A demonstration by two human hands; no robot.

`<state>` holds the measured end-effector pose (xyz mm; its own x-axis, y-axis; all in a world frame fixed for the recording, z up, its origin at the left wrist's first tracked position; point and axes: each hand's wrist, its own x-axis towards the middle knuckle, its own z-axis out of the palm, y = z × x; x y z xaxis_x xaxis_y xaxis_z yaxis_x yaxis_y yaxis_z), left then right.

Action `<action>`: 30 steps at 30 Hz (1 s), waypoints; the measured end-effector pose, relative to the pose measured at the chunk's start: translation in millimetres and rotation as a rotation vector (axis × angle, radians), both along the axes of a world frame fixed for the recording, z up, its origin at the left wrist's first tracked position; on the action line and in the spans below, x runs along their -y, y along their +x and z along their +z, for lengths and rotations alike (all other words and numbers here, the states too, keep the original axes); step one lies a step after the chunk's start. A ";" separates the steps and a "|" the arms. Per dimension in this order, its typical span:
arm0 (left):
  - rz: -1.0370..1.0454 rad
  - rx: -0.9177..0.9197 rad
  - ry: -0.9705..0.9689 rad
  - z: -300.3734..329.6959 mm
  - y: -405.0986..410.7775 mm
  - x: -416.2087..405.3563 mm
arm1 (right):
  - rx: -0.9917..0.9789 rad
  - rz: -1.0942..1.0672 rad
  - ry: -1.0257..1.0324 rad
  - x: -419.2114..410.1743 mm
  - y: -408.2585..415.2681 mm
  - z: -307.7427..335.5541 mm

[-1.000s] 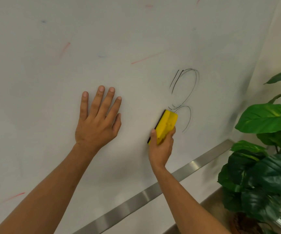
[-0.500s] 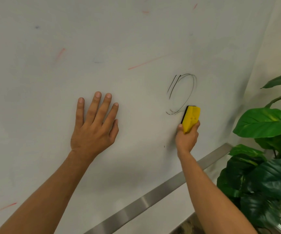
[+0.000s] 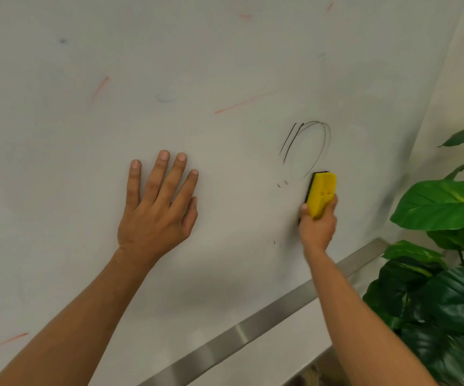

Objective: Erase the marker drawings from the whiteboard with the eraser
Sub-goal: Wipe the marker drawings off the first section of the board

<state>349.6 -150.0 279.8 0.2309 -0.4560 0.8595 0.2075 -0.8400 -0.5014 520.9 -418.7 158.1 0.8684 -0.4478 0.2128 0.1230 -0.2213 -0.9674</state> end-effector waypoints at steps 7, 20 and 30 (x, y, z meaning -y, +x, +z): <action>0.013 0.006 0.001 -0.1 0.6 0.6 | -0.098 0.060 0.172 12.9 6.6 -25.0; -0.021 0.000 0.000 0.1 -0.7 -1.8 | 0.197 0.232 -0.135 -38.7 -64.5 -81.3; -0.004 -0.007 -0.005 -1.9 1.0 -0.6 | -0.145 0.069 0.532 -36.5 -38.2 -56.7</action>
